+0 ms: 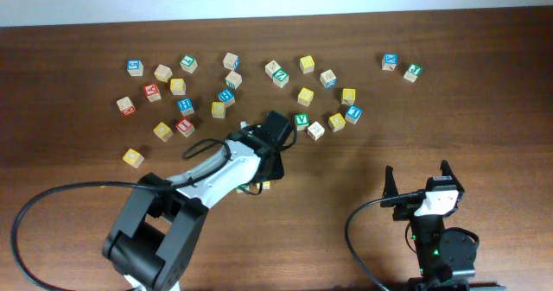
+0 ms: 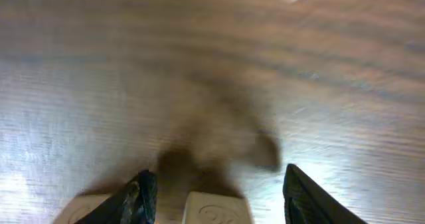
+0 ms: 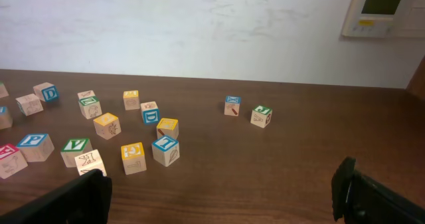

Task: Spell out RSS
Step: 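Carry the S block toward the R block with the left gripper, then lower the S block beside the R block and release it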

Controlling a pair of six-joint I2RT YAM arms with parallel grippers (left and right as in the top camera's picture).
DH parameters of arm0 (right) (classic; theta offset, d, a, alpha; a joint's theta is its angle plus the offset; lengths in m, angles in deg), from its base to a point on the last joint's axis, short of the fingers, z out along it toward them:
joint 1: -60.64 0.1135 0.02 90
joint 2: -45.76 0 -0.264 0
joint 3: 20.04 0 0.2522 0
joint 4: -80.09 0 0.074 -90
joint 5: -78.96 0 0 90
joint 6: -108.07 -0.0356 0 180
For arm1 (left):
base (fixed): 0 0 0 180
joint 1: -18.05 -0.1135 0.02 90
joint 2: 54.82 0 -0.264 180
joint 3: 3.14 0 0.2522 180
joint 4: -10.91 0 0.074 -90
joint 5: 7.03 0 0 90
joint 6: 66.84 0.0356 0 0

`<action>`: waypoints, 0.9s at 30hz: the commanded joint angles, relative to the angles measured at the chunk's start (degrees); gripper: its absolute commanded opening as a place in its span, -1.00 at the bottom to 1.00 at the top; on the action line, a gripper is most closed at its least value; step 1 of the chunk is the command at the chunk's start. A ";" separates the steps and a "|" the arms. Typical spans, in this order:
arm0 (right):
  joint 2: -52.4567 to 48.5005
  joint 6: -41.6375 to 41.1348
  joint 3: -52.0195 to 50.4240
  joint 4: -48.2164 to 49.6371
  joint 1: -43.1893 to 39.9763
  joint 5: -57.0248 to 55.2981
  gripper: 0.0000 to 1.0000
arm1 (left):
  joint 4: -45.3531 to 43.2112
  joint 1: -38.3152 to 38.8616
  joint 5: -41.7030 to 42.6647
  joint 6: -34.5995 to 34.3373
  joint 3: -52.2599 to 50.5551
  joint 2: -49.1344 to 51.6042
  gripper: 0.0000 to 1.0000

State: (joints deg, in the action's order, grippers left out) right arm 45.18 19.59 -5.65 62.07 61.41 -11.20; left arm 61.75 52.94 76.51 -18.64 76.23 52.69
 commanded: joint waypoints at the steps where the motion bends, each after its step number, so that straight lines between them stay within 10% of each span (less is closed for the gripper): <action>1: 0.37 -0.48 -0.31 -0.42 -0.42 -0.37 0.97 | 3.67 -1.09 -1.51 4.35 8.76 0.46 0.13; 8: 0.37 -0.48 -0.31 -0.42 -0.42 -0.37 0.97 | 34.73 -11.58 2.38 9.75 21.22 -0.37 0.52; 18: 0.37 -0.48 -0.31 -0.42 -0.42 -0.37 0.97 | 18.86 -12.44 12.90 9.68 1.66 -0.37 0.43; 27: 0.37 -0.48 -0.31 -0.42 -0.42 -0.37 0.97 | 10.38 -12.39 12.92 16.06 -1.73 -0.37 -0.29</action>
State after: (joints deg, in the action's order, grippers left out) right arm 45.18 19.55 -5.65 62.07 61.41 -11.20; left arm 73.82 40.42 88.82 -6.05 75.18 52.53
